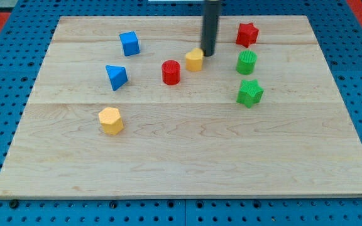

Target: Push the red circle to the bottom of the green star

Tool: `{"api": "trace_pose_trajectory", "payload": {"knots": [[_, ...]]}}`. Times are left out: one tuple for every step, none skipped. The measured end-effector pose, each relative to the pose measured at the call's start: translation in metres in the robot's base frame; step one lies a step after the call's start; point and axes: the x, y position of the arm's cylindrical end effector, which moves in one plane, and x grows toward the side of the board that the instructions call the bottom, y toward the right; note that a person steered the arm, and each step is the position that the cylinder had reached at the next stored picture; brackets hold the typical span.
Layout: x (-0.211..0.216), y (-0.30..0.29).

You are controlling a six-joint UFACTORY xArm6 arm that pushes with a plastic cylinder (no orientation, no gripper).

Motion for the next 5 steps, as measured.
{"api": "trace_pose_trajectory", "payload": {"knots": [[-0.001,-0.005],[-0.013,-0.05],[0.015,-0.062],[0.055,-0.056],[0.073,-0.058]]}}
